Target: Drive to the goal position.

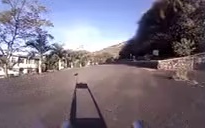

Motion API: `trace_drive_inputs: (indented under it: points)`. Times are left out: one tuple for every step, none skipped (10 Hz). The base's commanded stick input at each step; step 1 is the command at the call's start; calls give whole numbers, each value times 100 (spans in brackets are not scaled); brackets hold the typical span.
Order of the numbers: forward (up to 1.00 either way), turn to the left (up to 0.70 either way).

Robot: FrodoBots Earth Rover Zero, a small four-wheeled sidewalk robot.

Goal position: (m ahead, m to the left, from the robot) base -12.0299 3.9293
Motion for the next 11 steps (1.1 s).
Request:
trace_drive_inputs:
  points:
    - [0,50]
    - [0,50]
    - [0,50]
    - [0,50]
    - [0,50]
    - [0,50]
    - [0,50]
    - [0,50]
    - [0,50]
    - [0,50]
    - [0,50]
